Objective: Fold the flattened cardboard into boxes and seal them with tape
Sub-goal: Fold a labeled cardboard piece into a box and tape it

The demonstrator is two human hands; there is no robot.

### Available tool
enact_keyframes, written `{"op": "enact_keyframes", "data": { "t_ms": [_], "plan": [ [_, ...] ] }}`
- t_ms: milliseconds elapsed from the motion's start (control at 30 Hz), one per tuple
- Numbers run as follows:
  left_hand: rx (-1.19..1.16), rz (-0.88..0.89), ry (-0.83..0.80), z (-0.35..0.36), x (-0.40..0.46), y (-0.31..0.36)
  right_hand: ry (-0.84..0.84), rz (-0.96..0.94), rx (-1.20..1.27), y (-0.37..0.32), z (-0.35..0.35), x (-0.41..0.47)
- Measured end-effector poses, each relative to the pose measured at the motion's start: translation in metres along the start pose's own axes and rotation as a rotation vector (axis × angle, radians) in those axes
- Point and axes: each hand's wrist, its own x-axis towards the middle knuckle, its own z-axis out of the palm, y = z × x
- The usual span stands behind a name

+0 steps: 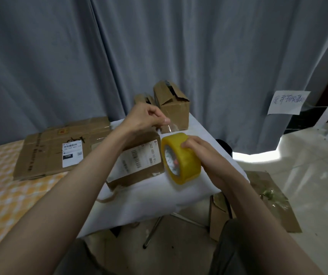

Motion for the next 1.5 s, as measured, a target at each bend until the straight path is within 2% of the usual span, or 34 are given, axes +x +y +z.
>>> {"op": "enact_keyframes", "data": {
  "t_ms": [133, 267, 367, 800, 1000, 1267, 1333, 1433, 1500],
  "plan": [
    [0.027, -0.025, -0.004, -0.013, 0.008, -0.005, 0.007, 0.010, -0.005, -0.002, 0.005, -0.002],
    [-0.003, -0.084, 0.120, -0.031, 0.025, -0.012, 0.115, -0.036, -0.061, -0.008, 0.012, -0.007],
    [0.050, -0.114, 0.163, -0.039, 0.038, -0.024, 0.118, -0.036, -0.050, -0.002, 0.017, -0.010],
    [0.222, -0.137, 0.204, -0.024, 0.061, -0.073, 0.146, -0.053, -0.002, -0.009, 0.040, 0.013],
    [0.150, -0.194, 0.214, -0.024, 0.061, -0.076, 0.156, -0.048, -0.034, -0.013, 0.046, 0.019],
    [0.218, -0.321, 0.169, -0.026, 0.067, -0.073, 0.148, -0.067, 0.001, -0.011, 0.051, 0.021],
    [0.353, -0.284, 0.208, -0.029, 0.064, -0.067, 0.139, -0.073, 0.004, -0.010, 0.053, 0.021],
    [0.578, -0.045, 0.295, -0.020, 0.050, -0.055, 0.116, -0.077, 0.022, -0.009, 0.052, 0.021],
    [0.646, 0.023, 0.193, -0.006, 0.036, -0.051, 0.093, -0.059, 0.036, -0.009, 0.051, 0.020]
  ]
}}
